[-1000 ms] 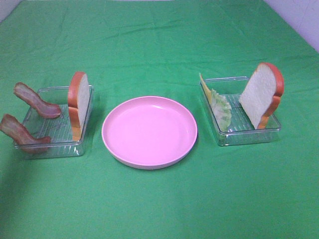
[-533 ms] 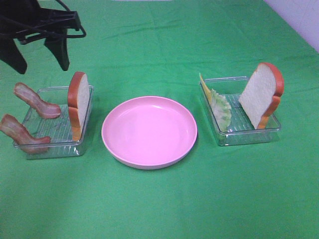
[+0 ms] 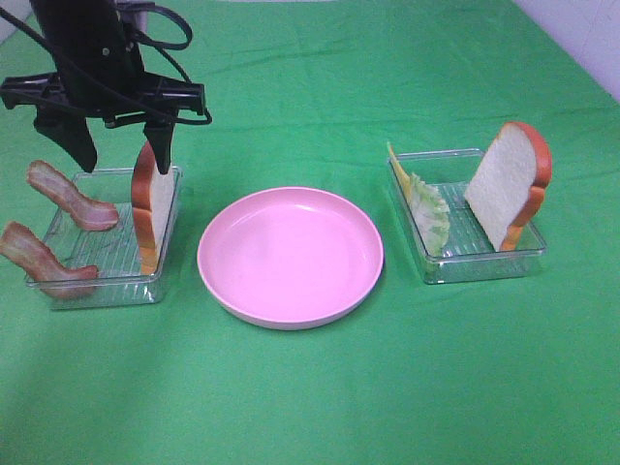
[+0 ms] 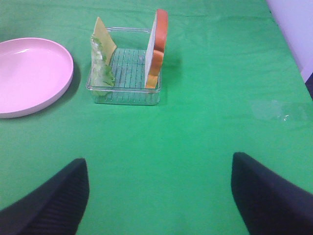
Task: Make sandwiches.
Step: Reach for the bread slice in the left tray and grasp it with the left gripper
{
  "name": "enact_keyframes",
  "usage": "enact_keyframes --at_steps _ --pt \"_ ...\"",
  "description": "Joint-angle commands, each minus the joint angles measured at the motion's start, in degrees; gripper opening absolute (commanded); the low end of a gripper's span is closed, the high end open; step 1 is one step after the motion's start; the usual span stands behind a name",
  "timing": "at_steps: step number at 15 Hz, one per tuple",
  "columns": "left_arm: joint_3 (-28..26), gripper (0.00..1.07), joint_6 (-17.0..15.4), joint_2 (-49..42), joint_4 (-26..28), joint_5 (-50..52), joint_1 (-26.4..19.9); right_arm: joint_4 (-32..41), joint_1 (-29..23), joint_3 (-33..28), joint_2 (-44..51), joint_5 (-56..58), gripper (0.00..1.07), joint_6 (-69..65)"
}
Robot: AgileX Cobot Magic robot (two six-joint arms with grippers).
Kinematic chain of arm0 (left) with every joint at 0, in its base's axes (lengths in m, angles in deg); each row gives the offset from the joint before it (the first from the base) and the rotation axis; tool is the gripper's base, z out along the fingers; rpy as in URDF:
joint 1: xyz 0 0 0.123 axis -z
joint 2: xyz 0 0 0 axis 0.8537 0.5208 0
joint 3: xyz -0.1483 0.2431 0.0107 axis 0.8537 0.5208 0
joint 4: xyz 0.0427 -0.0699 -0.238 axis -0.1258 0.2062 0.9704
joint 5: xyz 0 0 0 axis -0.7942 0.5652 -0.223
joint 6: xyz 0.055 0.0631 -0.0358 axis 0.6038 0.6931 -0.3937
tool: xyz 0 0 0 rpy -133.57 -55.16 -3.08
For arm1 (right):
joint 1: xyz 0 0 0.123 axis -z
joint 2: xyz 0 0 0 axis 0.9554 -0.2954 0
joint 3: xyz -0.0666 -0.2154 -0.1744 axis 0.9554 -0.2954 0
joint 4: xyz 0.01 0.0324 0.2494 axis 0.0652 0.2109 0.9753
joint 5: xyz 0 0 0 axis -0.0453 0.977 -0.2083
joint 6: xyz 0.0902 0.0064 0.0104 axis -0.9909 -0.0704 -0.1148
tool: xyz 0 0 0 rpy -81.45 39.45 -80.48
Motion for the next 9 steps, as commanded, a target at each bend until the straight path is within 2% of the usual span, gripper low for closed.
enact_keyframes --at_steps 1,4,5,9 --pt "-0.11 0.69 -0.69 2.23 -0.34 0.11 0.0 -0.23 0.34 -0.17 0.86 -0.23 0.76 0.34" --pt "-0.11 0.67 -0.97 4.87 0.0 4.41 0.0 -0.23 0.34 -0.17 0.86 -0.23 0.76 0.34" --pt "-0.11 0.6 -0.97 4.87 -0.06 4.47 0.0 -0.23 0.34 -0.17 0.86 -0.23 0.76 0.34" --pt "-0.11 0.19 -1.03 4.87 -0.8 4.53 -0.17 -0.23 0.34 -0.17 0.86 -0.23 0.76 0.34"
